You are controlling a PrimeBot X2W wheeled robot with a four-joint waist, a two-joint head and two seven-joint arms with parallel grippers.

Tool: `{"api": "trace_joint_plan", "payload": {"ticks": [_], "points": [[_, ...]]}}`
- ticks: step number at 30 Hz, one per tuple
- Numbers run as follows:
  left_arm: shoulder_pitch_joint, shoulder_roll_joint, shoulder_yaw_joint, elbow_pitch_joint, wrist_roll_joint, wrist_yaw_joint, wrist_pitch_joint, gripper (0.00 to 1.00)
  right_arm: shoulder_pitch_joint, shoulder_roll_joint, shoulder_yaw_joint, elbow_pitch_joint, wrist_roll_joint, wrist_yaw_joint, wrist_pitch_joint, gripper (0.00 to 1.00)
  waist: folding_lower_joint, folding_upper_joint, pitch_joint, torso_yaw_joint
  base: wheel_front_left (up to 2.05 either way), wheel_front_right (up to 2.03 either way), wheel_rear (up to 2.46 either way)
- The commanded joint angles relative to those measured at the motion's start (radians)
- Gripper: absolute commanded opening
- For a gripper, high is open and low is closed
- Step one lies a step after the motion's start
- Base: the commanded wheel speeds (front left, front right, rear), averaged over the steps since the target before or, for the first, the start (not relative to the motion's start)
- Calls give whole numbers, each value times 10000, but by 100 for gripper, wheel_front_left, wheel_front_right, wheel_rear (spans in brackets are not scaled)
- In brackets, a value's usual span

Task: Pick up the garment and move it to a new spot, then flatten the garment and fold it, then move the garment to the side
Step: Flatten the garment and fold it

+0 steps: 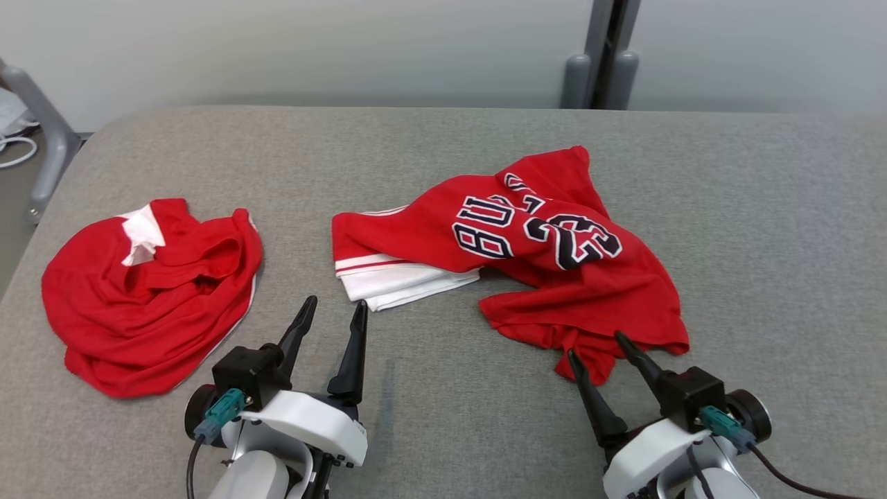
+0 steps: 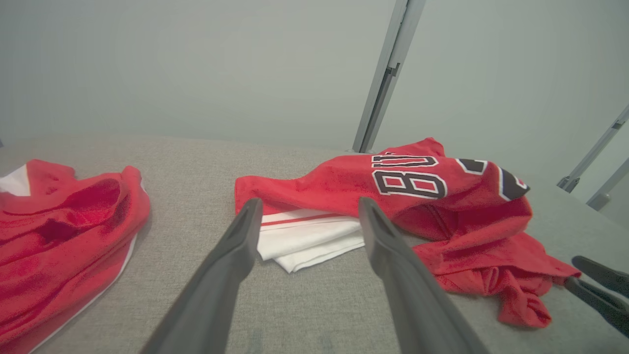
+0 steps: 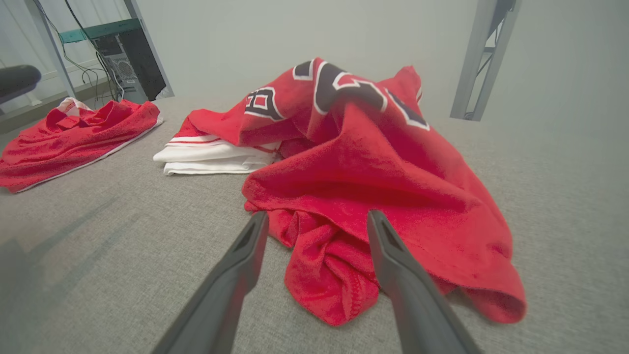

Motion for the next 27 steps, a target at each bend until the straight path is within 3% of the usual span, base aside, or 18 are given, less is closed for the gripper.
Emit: {"api": "trace_joint_plan", "payload": {"ticks": [1,12,13,14,20,27], "points": [[-124,41,-9,52,10,-33,-20,100,-236,-57,148,417,64,-3,90,100,0,0,34,222,0,0,0],[-192,28,-127,111,-26,-45,-60,100,-957,-65,197,2447,160,-3,393,100,0,0,268,737,0,0,0],[-196,41,-125,113,-28,-36,-62,100,-1019,-59,187,2608,218,-3,411,80,0,0,298,756,0,0,0],[-204,46,-124,114,-31,-22,-66,100,-1157,-58,184,2726,129,-3,379,1,0,0,335,765,0,0,0],[-133,75,-37,170,-140,36,-74,100,-1468,-71,69,2981,29,-5,147,0,0,0,341,505,0,0,0],[-5,76,61,295,-283,33,-105,100,-1219,-289,-688,2394,-425,-5,157,0,0,0,-52,-365,0,0,0]]}}
